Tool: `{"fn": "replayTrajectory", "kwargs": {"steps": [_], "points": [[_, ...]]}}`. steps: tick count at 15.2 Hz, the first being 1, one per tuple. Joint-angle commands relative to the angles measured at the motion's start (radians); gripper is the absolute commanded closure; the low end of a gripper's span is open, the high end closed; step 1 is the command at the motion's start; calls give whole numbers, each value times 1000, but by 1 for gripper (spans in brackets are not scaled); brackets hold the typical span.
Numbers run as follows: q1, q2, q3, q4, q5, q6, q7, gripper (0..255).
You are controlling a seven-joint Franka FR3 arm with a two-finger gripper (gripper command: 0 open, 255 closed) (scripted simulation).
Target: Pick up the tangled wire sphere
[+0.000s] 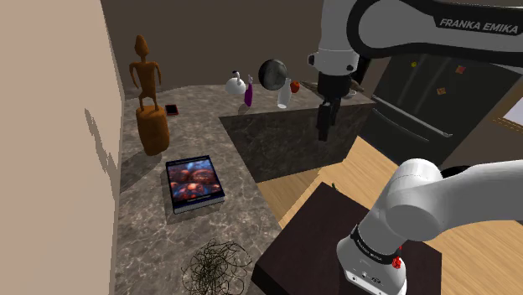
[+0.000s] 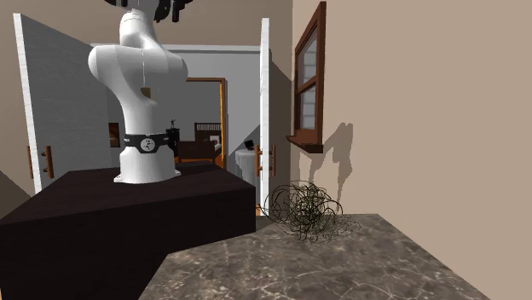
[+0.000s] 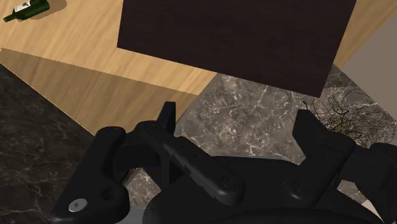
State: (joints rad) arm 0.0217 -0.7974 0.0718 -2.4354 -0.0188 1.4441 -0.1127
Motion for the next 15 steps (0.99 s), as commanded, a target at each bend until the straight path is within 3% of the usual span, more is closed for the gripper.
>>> {"fn": "replayTrajectory", "kwargs": {"steps": [1,8,15], "points": [[0,0,0,0,0,0,0,0],[105,2,42,-212,13,319,-113,0],[208,94,93,-374,20,679,-211,0]]}}
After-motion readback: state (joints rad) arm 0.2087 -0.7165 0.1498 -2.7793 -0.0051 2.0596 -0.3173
